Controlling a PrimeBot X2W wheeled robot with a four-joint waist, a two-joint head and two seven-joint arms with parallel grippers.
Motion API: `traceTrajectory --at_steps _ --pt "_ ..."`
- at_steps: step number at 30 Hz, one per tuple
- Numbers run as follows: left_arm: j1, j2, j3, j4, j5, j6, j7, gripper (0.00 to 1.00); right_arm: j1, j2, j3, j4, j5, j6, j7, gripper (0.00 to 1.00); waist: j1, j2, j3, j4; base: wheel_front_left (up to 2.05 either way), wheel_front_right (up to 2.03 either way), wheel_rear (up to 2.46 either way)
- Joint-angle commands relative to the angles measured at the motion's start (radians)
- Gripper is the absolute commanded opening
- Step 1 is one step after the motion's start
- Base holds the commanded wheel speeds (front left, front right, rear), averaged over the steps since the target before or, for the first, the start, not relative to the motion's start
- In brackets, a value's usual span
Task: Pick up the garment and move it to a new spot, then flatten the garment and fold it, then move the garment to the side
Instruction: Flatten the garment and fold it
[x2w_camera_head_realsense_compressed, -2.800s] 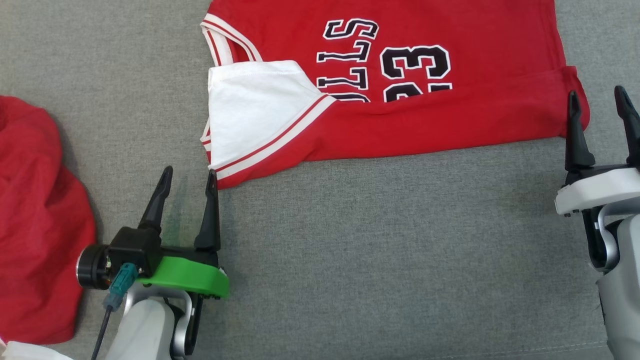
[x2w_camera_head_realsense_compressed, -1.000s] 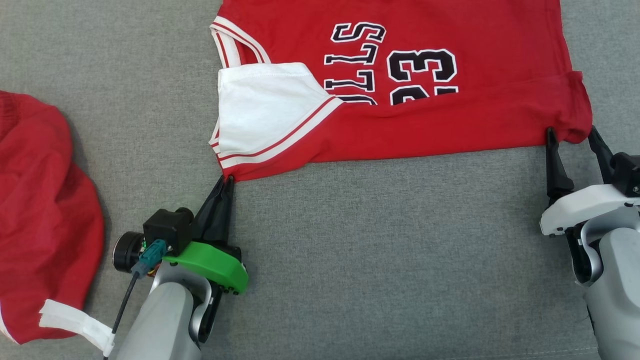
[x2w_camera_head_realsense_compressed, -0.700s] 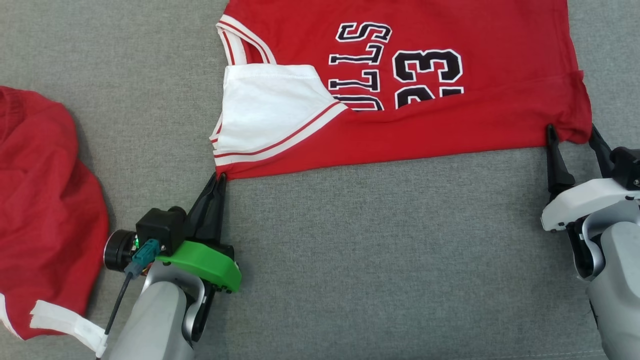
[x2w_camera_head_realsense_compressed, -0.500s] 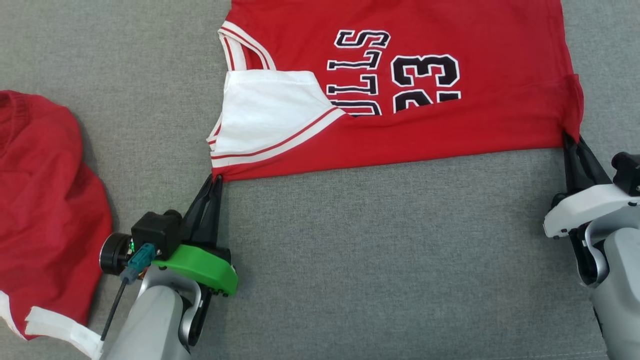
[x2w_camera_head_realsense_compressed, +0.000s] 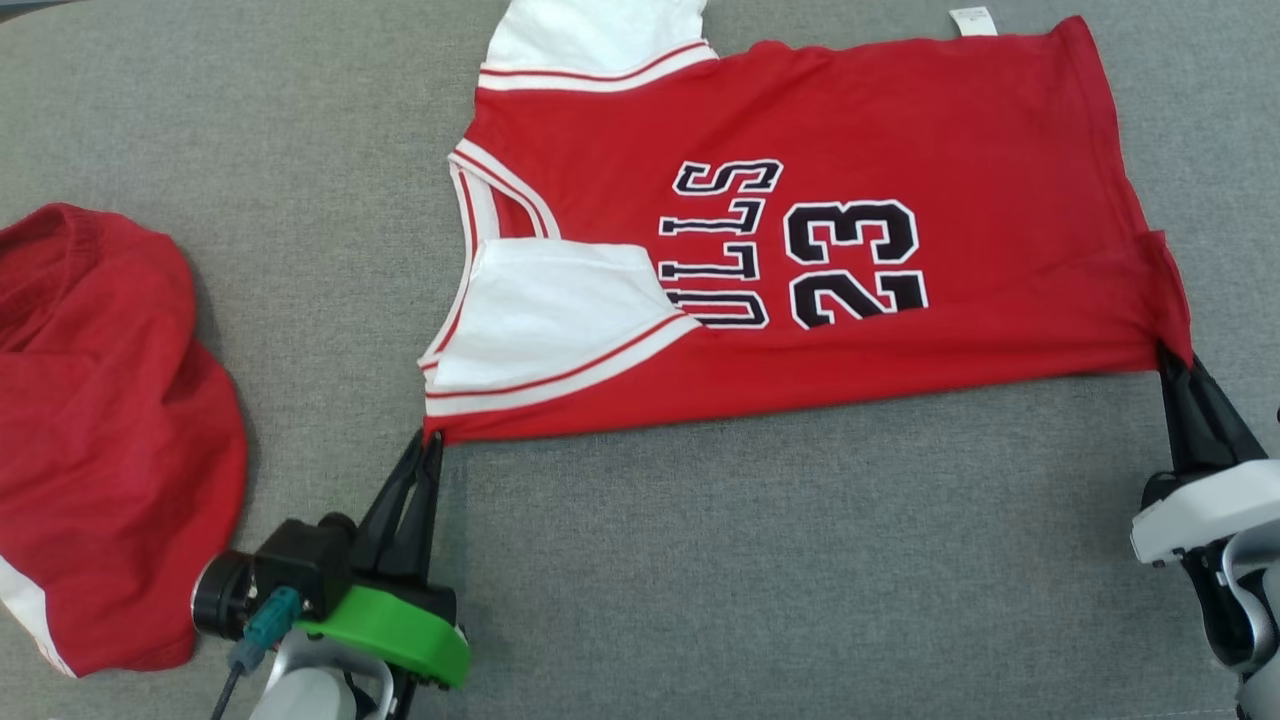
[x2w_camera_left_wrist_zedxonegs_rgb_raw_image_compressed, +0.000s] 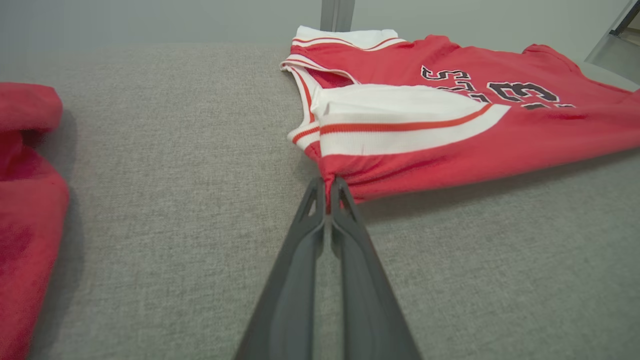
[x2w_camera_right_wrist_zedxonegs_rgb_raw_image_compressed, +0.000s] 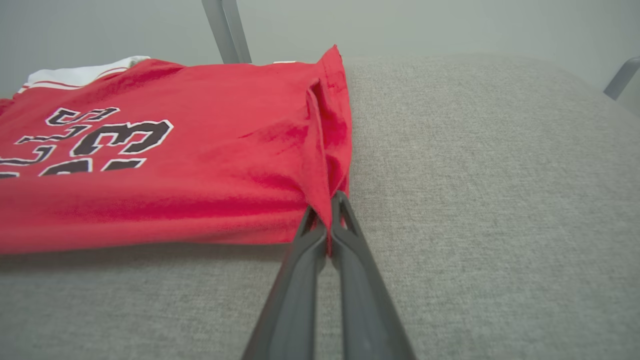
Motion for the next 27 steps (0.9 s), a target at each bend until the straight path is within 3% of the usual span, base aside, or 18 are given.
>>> traceTrajectory --at_steps 1,20,23,25,26,27 --pt "0.035 0.011 -0.001 -0.014 -0.004 0.003 0.002 0.0 0.035 -0.013 -0.002 -0.014 0.012 -0.002 -0.002 0.0 0.0 -0.0001 -0.01 0.001 0.0 0.0 0.0" --pt "0.271 0.044 -0.046 -0.131 -0.004 0.055 0.077 0.0 0.289 -0.029 -0.016 -0.11 0.019 -0.002 -0.002 0.0 0.0 -0.0001 -0.091 -0.004 0.0 0.0 0.0" --pt "0.271 0.043 -0.056 -0.122 -0.003 0.053 0.079 0.0 0.297 -0.03 -0.015 -0.103 0.027 -0.002 -0.002 0.17 0.0 -0.0001 -0.1 -0.004 0.0 0.0 0.0" --pt "0.264 0.039 -0.065 -0.108 -0.002 0.047 0.08 0.0 0.303 -0.033 -0.008 -0.101 0.026 -0.002 -0.002 0.63 0.0 -0.0001 -0.106 -0.003 0.0 0.0 0.0" --pt "0.26 0.036 -0.068 -0.099 -0.002 0.046 0.078 0.0 0.309 -0.036 -0.007 -0.101 0.027 -0.002 -0.002 1.0 0.0 -0.0001 -0.108 -0.003 0.0 0.0 0.0" --pt "0.257 0.035 -0.07 -0.092 0.0 0.047 0.076 0.0 0.313 -0.037 -0.006 -0.101 0.029 -0.002 -0.002 1.0 0.0 -0.0001 -0.111 -0.003 0.0 0.0 0.0"
